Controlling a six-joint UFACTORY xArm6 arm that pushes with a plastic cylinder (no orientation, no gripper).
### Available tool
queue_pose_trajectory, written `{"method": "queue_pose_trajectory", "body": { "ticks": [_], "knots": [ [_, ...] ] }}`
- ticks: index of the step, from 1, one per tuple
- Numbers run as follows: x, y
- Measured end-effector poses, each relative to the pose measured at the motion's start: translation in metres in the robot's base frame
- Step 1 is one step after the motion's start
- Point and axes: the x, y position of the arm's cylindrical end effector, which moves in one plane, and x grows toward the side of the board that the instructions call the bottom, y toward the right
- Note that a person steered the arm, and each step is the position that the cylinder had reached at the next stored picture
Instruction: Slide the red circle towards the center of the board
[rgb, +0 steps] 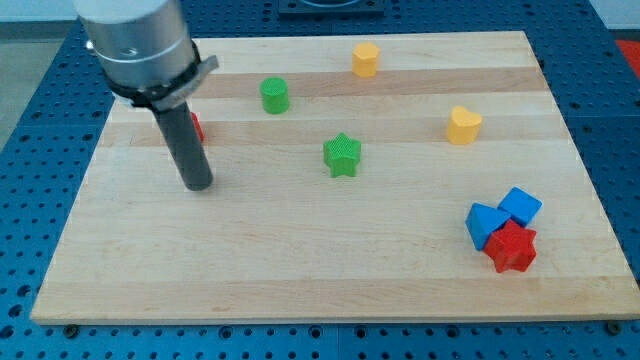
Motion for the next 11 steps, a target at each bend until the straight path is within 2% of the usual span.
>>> {"method": "queue_pose_trajectory", "body": {
  "ticks": [1,2,5,6,7,8,9,11],
  "knots": [
    [-0.026,-0.062],
    [-0.051,-0.072],
    [-0.113,-0.049],
    [-0.083,-0.032],
    [-0.032,-0.030],
    [0.022,0.000],
    [0.038,0.042],
    [0.018,0.077]
  ]
}}
